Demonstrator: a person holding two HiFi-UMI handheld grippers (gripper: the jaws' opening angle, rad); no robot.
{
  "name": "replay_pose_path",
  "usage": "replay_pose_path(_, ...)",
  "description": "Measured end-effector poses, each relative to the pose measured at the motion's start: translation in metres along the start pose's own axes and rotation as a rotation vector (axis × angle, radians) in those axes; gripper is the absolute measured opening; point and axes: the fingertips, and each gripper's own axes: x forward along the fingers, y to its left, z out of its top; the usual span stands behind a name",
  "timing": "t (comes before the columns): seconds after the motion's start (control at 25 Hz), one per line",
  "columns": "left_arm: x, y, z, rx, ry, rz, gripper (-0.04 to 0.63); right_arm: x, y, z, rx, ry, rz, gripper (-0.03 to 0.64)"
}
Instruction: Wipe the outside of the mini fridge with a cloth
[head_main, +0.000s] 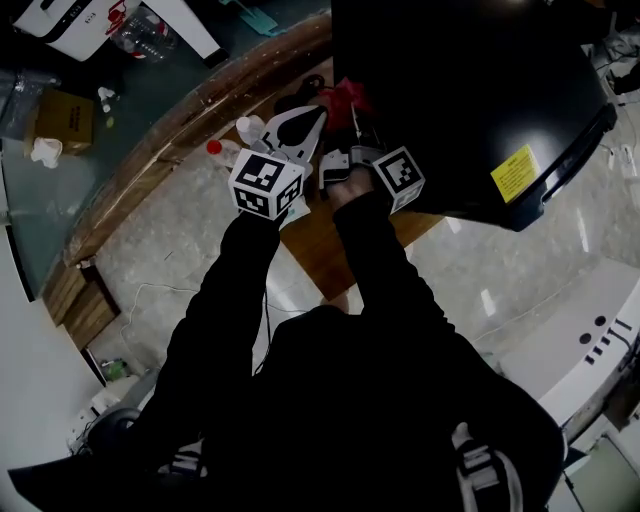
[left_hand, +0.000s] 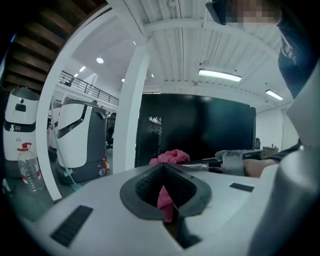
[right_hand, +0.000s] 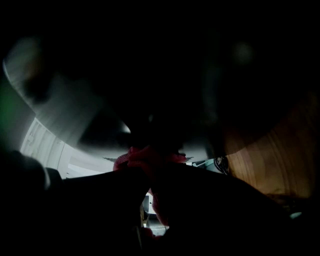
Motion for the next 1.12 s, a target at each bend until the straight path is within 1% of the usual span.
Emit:
replay_pose_path(0.08,0.007,0.006,-0.019,-0.016,0.028,0.007,0.006,0.002,-0.016,0.001,0.003,0.002,-0.021,0.103)
replay_pose_path(0.2,0.014,0.011,-0.046,-0.034,0.065,0.014,0.006,0.001,-0.049,0.001,0.013,0.003,-0.088,0.103)
replay_pose_path(0.4,0.035,0.015,-0.092,-0.013,0.167,0.017,0.006,0.000,-0.098,0.003,0.014,0.008,-0.172,0.101)
replay_pose_path(0.52,0.042,0.026,-0.114,-0.054,0.197,0.033,0.006,0.003,-0.116,0.003,0.019,0.013,-0.174,0.101)
replay_pose_path(0.64,0.044,0.035,-0.134,-0.086,0.226,0.035,0.006,0.002,-0.140,0.004,0.034,0.010,-0.213,0.101)
replay_pose_path(0.84,0.050,0.043,-0.154,-0.081,0.269,0.035,0.006,-0.002,-0.182,0.007,0.038,0.007,-0.280,0.098)
replay_pose_path(0.96,0.050,0.043,-0.165,-0.081,0.294,0.036,0.006,-0.006,-0.212,0.009,0.059,-0.004,-0.325,0.097)
replay_pose_path(1.04,0.048,0.041,-0.167,-0.085,0.291,0.039,0.006,-0.009,-0.227,0.011,0.055,-0.005,-0.340,0.097)
replay_pose_path(1.12,0.044,0.037,-0.162,-0.077,0.273,0.046,0.006,-0.009,-0.233,0.012,0.013,0.012,-0.332,0.098)
